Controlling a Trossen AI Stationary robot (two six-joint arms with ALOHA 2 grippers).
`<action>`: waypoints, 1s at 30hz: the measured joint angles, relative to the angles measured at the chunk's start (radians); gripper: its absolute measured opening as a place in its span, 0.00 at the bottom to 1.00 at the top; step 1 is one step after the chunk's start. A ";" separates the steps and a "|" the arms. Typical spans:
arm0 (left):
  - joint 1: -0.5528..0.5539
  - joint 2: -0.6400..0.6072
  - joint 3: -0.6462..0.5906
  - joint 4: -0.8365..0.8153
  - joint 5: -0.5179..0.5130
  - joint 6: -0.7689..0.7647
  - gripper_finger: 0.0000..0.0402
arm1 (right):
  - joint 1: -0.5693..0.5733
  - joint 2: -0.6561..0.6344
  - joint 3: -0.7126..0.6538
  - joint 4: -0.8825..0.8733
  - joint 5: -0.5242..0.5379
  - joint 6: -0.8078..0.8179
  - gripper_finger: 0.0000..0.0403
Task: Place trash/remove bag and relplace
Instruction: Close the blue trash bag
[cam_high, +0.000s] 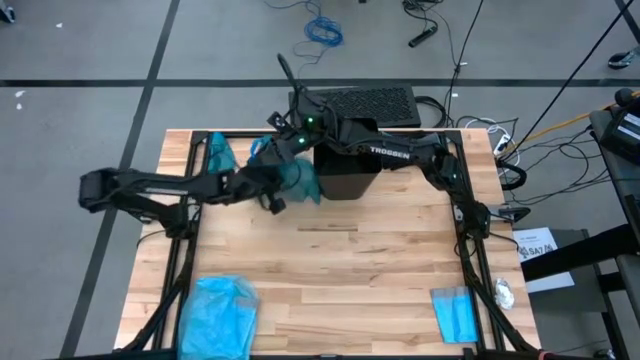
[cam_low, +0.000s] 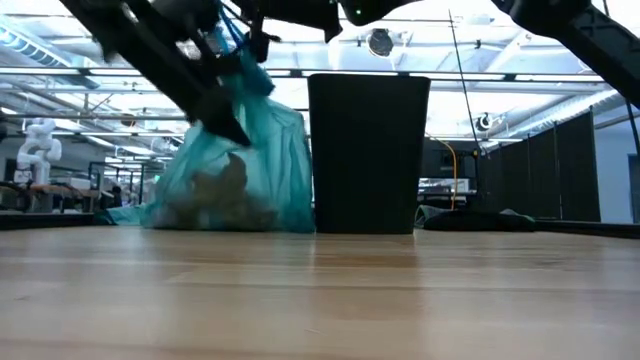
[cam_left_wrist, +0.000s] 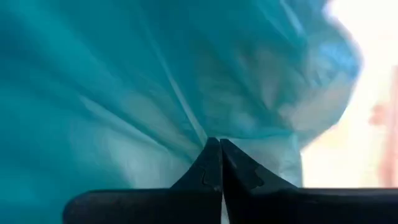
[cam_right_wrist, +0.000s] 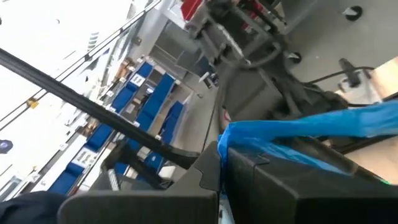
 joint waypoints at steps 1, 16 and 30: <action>0.025 0.036 -0.001 0.023 0.006 -0.002 0.00 | -0.005 0.001 0.000 0.000 -0.001 -0.001 0.00; 0.234 0.326 0.001 -0.052 0.089 -0.149 0.00 | -0.117 -0.017 -0.002 -0.009 -0.202 -0.028 0.61; 0.381 0.239 -0.076 -0.324 -0.020 -0.391 0.00 | -0.215 -0.220 0.005 -0.788 0.156 -0.487 0.70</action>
